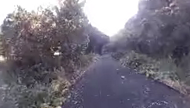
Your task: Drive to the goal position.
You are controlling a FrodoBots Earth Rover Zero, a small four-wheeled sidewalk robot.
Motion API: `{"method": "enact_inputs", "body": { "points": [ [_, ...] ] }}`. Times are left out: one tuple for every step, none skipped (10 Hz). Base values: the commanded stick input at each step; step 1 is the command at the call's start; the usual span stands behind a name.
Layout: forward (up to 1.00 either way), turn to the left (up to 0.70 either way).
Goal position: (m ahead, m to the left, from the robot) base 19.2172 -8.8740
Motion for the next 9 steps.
{"method": "enact_inputs", "body": {
  "points": [
    [0.7,0.0],
    [0.7,0.0],
    [0.7,0.0],
    [0.7,0.0],
    [0.7,0.0],
    [0.7,0.0],
    [0.7,0.0],
    [0.7,0.0],
    [0.7,0.0]
  ]
}}
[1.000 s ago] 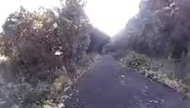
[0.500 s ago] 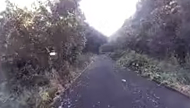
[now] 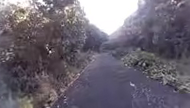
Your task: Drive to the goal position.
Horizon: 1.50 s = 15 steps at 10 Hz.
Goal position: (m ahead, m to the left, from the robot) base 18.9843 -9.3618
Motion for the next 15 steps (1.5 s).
{"method": "enact_inputs", "body": {
  "points": [
    [0.7,0.0],
    [0.7,0.0],
    [0.7,0.0],
    [0.7,0.0],
    [0.7,0.0],
    [0.7,0.0],
    [0.7,0.0],
    [0.7,0.0],
    [0.7,0.0],
    [0.7,0.0],
    [0.7,0.0],
    [0.7,0.0],
    [0.7,0.0],
    [0.7,0.0],
    [0.7,0.0]
  ]
}}
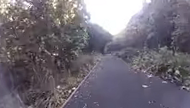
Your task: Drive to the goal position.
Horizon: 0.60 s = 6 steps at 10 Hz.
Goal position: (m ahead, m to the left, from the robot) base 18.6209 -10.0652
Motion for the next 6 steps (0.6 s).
{"method": "enact_inputs", "body": {
  "points": [
    [0.7,0.0],
    [0.7,0.0],
    [0.7,0.0],
    [0.7,0.0],
    [0.7,-0.04],
    [0.7,-0.1]
  ]
}}
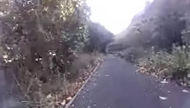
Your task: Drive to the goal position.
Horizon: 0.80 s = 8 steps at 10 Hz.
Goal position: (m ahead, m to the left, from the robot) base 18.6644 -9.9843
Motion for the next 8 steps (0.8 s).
{"method": "enact_inputs", "body": {
  "points": [
    [0.7,-0.14],
    [0.7,-0.14],
    [0.7,-0.14],
    [0.7,-0.14],
    [0.7,-0.14],
    [0.7,-0.14],
    [0.7,-0.14],
    [0.7,-0.14]
  ]
}}
